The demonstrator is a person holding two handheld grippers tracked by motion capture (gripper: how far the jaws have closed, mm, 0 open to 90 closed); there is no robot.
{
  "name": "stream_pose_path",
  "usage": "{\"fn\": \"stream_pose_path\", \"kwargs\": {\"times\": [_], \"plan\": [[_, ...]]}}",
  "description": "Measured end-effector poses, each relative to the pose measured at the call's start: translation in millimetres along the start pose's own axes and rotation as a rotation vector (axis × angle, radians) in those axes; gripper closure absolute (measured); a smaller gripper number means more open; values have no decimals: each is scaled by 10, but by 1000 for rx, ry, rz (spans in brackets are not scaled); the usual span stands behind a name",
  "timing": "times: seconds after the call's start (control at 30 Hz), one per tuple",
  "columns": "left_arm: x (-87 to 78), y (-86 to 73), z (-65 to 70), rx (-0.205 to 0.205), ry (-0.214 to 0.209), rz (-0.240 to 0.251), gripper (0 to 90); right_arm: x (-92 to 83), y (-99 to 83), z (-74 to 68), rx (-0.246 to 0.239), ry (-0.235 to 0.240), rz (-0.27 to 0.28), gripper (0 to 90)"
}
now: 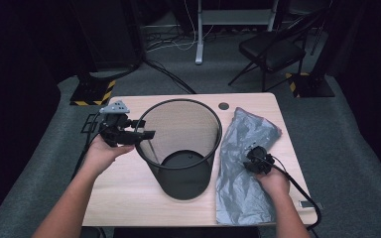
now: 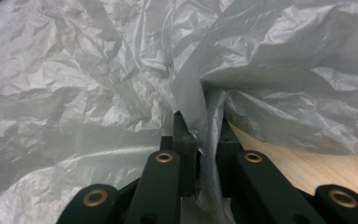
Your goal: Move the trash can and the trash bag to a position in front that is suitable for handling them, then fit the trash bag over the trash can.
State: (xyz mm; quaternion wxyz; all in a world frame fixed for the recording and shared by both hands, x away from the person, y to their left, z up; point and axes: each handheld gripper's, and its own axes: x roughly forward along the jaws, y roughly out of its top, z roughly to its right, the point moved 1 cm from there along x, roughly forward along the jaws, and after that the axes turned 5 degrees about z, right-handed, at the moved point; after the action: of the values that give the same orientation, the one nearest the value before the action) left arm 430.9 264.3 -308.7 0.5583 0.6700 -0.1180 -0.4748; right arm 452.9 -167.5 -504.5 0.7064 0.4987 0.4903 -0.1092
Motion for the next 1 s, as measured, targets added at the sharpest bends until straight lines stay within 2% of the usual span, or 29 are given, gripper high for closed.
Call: {"fn": "stream_pose_path", "kwargs": {"times": [0.13, 0.17, 0.27, 0.33, 0.43, 0.6, 0.83, 1.0], "plan": [[-72, 13, -15, 20, -16, 19, 337, -129, 29, 44, 15, 11, 33, 843], [-88, 19, -28, 17, -13, 23, 327, -204, 55, 62, 14, 11, 45, 844], [-114, 34, -74, 1, -17, 31, 312, -287, 108, 64, 21, 20, 58, 844], [-80, 31, -80, 4, -15, 15, 307, -342, 146, 60, 24, 24, 69, 843], [-41, 19, -71, 19, -19, -4, 311, -392, 181, 53, 12, 29, 65, 844], [-3, 9, -42, 20, -40, -4, 327, -471, 197, 49, -15, 14, 49, 844], [44, 14, -33, 21, -33, -13, 319, -608, 239, 87, -9, 62, 62, 844], [49, 12, -15, 13, -32, -9, 322, -712, 268, 101, -19, 61, 56, 843]]}}
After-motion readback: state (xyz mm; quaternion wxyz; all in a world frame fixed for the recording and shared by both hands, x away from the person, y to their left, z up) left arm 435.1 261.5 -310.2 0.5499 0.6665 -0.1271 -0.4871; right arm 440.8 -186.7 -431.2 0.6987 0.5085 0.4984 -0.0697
